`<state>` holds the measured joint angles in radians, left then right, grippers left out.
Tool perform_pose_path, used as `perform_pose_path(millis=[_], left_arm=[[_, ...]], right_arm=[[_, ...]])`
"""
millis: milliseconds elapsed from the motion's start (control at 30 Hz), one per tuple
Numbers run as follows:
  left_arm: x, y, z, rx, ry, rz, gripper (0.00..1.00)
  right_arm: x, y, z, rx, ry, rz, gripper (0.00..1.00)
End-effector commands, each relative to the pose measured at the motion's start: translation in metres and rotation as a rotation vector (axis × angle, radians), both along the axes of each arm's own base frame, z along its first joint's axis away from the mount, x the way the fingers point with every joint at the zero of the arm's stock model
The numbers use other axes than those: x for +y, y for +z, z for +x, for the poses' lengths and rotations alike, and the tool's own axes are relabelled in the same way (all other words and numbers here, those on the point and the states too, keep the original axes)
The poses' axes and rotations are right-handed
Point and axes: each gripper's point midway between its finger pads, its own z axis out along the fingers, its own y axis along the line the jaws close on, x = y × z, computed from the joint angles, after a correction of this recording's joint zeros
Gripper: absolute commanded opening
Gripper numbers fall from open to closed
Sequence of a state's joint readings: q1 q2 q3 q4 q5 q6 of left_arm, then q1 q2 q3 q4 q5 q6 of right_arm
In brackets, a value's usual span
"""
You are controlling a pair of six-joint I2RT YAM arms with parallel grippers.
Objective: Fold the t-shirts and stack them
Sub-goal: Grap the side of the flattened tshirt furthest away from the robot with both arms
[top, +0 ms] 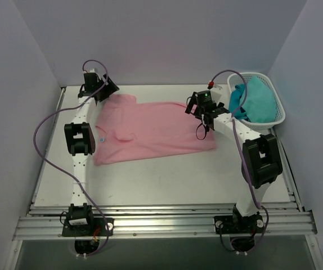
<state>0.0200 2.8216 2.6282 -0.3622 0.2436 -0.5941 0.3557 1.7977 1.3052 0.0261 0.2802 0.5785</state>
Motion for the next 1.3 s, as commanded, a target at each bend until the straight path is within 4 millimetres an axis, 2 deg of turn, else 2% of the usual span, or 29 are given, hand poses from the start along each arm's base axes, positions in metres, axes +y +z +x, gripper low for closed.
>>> perform_pose_path(millis=[0,33,67,167,367,533,600,767,800,833,900,1033,1067,1267], left_arm=[[-0.012,-0.028,-0.006,0.057,-0.017,-0.049,0.86],[-0.013,-0.027,-0.006,0.058,-0.016,-0.051,0.84],[-0.013,-0.026,-0.005,0.054,-0.012,-0.050,0.77],[-0.011,-0.028,-0.006,0.059,-0.003,-0.042,0.71],[-0.006,-0.036,-0.008,0.078,0.020,-0.024,0.41],[-0.001,-0.034,-0.009,0.085,0.036,-0.007,0.13],[0.000,-0.032,-0.009,0.080,0.044,-0.002,0.06],[0.003,-0.034,-0.010,0.082,0.049,-0.008,0.02],[0.003,-0.033,-0.010,0.081,0.049,-0.005,0.02],[0.004,-0.033,-0.010,0.082,0.050,-0.005,0.02],[0.005,-0.033,-0.011,0.082,0.055,-0.004,0.02],[0.006,-0.034,-0.011,0.082,0.061,-0.007,0.02],[0.006,-0.032,-0.010,0.079,0.061,-0.007,0.02],[0.008,-0.032,-0.011,0.076,0.067,-0.003,0.02]], right_arm=[[-0.009,0.011,0.004,-0.024,-0.044,-0.012,0.97],[-0.010,0.012,0.004,-0.025,-0.047,-0.013,0.97],[-0.012,0.012,0.005,-0.023,-0.050,-0.015,0.97],[-0.018,0.011,0.005,-0.022,-0.064,-0.018,0.97],[-0.024,-0.008,0.008,0.006,-0.096,-0.020,0.97],[-0.035,-0.029,0.027,0.039,-0.125,-0.025,0.96],[-0.043,-0.039,0.040,0.053,-0.142,-0.018,0.96],[-0.054,-0.047,0.076,0.045,-0.159,0.002,0.95],[-0.055,-0.059,0.082,0.062,-0.161,0.001,0.95],[-0.057,-0.050,0.091,0.052,-0.164,0.005,0.94],[-0.058,-0.054,0.095,0.067,-0.163,-0.008,0.94],[-0.053,-0.047,0.104,0.039,-0.154,0.017,0.93],[-0.050,-0.042,0.107,0.031,-0.148,0.021,0.93],[-0.034,-0.040,0.113,0.027,-0.120,0.050,0.90]])
